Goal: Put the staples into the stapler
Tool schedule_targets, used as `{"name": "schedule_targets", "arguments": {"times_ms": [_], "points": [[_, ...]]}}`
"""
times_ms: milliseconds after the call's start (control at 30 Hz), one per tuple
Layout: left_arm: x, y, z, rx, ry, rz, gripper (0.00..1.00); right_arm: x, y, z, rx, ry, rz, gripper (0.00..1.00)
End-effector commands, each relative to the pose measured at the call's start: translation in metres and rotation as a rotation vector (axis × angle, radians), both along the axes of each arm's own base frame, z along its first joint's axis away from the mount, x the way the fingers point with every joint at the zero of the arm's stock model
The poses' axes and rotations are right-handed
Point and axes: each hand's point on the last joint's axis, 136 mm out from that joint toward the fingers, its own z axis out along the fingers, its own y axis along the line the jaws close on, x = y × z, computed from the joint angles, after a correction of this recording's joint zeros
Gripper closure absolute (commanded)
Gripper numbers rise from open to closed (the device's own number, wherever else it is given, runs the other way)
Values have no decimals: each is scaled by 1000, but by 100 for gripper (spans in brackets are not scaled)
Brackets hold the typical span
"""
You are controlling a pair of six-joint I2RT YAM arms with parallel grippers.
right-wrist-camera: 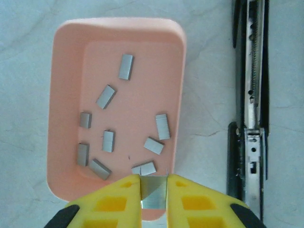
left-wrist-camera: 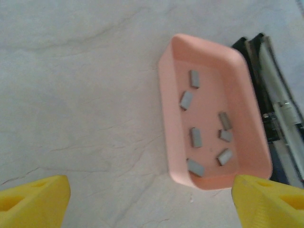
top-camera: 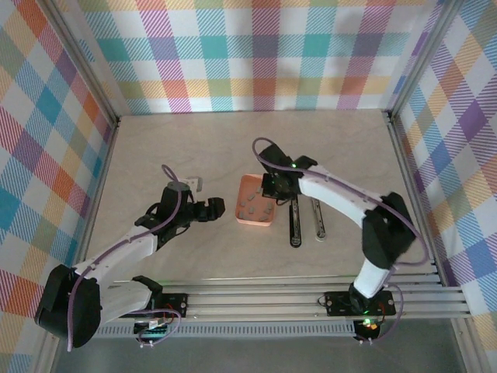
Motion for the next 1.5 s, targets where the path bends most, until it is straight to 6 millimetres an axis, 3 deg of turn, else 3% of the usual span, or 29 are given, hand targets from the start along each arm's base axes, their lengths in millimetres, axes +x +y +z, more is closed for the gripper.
{"name": "schedule_targets", "arguments": {"times_ms": [0,300,533,767,1467], "points": [[-5,-27,21,-68,-130,-130,10,-12,-19,-1,-41,-78,76,84],[-9,-39,15,-38,-143,-178,9,-67,-60,-26,-53,-47,75,84],[-9,-35,7,-10,-128,-148,10,-91,-60,-50,-83,27,101,84],[-8,-31,8,12,-135,-138,10,-90,-55,-61,-102,56,101,84],[-9,-30,8,15,-132,-131,10,-97,-64,-80,-170,121,79,84]]}}
